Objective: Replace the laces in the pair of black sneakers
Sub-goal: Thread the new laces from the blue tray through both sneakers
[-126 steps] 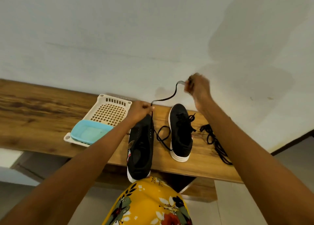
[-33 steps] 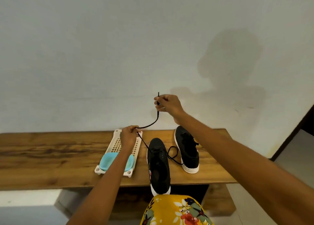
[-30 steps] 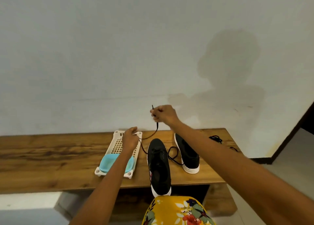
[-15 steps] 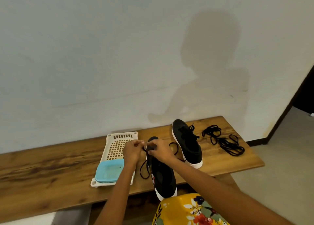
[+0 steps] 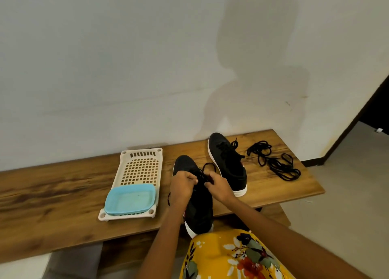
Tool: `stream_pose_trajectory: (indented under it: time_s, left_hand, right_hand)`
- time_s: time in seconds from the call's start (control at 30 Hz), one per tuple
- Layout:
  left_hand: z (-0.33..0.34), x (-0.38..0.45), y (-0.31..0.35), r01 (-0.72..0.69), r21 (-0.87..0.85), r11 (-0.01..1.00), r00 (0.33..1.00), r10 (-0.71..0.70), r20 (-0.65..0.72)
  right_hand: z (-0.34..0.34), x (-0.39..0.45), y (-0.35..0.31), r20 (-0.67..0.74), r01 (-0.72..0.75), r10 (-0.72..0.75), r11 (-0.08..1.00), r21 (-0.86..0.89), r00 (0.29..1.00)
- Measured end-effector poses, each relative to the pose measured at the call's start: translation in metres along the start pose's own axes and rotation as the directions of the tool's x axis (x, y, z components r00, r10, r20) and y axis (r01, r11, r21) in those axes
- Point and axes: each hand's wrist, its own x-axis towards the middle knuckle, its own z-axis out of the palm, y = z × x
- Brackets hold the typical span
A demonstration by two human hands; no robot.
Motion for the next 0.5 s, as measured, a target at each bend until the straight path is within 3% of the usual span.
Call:
stream_pose_trajectory:
  time_s: [0.2, 0.5]
  left_hand:
    - [0.020, 0.000, -0.005, 0.007, -0.062, 0.998, 0.998, -0.011, -0.054]
    - [0.016, 0.002, -0.007, -0.115, -0.035, 0.993, 0.992, 0.112, -0.063]
  right_hand:
    - [-0.002, 0.007, 0.008, 0.060, 0.032, -0.035, 0.997, 0.064, 0.998]
    - [-0.002, 0.005, 0.006, 0.048, 0.096, -0.097, 0.995, 0.015, 0.994]
